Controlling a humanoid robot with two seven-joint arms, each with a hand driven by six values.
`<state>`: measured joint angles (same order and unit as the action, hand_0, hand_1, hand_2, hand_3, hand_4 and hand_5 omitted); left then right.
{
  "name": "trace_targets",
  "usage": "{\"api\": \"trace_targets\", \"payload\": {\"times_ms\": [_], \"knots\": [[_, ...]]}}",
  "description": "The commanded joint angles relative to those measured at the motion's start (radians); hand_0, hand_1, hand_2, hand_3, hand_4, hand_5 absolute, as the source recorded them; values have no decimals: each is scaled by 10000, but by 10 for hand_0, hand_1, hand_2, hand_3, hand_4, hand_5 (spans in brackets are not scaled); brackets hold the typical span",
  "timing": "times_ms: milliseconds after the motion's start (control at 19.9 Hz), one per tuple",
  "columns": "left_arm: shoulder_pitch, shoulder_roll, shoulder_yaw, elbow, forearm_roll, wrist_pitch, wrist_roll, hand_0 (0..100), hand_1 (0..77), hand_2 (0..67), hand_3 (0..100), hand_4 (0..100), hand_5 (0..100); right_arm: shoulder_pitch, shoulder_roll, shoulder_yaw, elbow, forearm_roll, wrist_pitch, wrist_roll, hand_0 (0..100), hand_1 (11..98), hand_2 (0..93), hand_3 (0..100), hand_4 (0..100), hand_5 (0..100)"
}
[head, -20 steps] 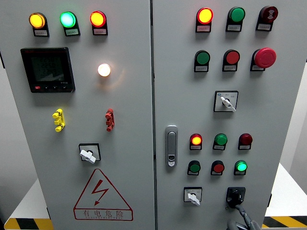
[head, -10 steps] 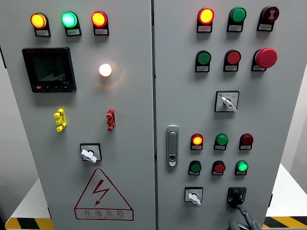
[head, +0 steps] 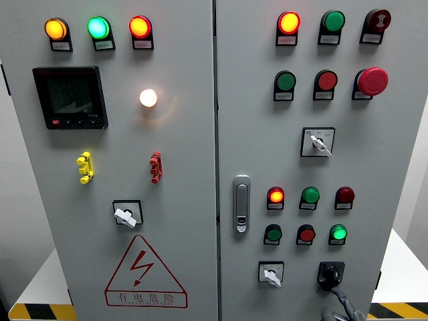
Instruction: Trip black knob to open circuit
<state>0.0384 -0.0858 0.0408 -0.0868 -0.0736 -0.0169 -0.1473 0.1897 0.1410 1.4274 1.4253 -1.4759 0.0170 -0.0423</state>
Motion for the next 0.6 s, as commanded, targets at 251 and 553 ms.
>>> {"api": "trace_targets", "payload": {"times_ms": [251,553], "knots": [[0,-1,6,-7,0,0,0,0,34,127,213,66,16,-164,-91,176,44,2,-1,9,851,427,51,817,776,893],[0,-16,6,-7,0,0,0,0,35,127,214,66,16,-362,-152,192,243,2,-139,9,852,427,52,818,779,896]]}}
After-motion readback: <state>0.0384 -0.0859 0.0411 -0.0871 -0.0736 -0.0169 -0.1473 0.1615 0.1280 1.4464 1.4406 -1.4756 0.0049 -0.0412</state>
